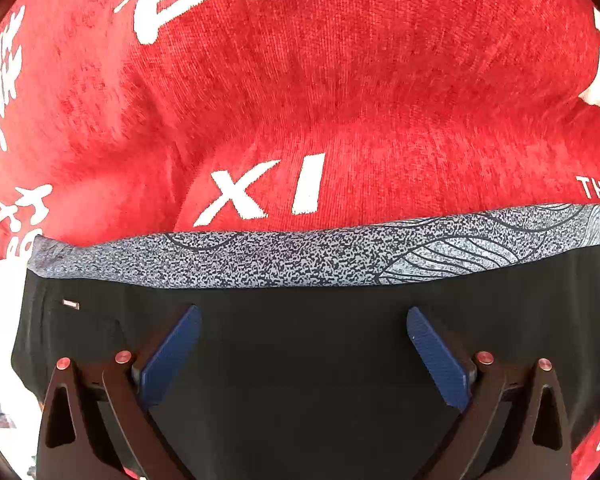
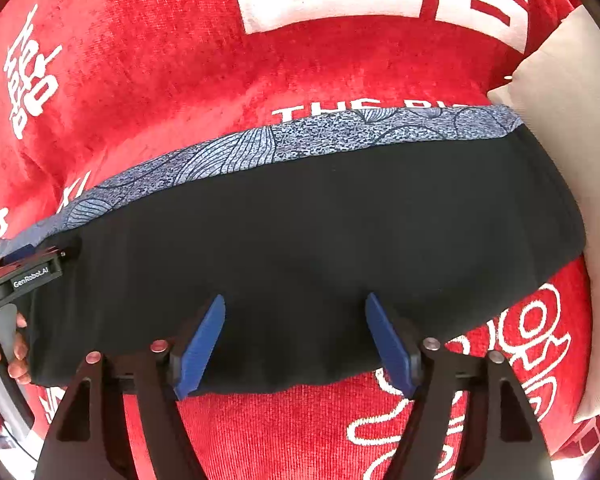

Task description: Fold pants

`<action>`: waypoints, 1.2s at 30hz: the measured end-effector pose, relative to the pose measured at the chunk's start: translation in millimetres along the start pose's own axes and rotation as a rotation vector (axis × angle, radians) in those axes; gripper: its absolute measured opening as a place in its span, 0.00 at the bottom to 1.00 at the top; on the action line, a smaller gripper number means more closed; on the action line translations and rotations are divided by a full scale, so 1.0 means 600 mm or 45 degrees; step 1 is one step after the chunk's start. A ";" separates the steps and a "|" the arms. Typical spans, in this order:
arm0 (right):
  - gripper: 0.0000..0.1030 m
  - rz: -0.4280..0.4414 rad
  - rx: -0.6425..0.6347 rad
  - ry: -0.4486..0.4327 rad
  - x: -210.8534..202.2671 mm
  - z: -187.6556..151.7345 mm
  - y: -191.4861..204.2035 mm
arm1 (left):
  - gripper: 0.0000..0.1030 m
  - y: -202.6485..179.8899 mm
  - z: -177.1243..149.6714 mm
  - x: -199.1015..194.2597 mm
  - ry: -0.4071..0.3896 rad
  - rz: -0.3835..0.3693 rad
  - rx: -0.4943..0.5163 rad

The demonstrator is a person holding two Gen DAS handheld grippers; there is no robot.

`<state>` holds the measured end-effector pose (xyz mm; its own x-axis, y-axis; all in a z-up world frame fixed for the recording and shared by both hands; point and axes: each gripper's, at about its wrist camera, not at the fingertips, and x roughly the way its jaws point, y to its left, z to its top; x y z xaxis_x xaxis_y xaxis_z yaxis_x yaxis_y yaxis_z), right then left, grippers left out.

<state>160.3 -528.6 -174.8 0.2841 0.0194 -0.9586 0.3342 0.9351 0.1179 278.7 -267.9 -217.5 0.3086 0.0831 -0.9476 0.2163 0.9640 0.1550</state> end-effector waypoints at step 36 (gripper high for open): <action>0.74 0.366 0.663 -0.111 -0.080 -0.095 -0.238 | 1.00 -0.228 -0.003 -0.123 0.013 -0.230 0.203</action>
<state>47.7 -642.9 -160.3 0.4935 0.1964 -0.8473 0.6231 0.5998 0.5019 224.8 -405.4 -169.1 0.2428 -0.0836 -0.9665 0.4110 0.9113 0.0245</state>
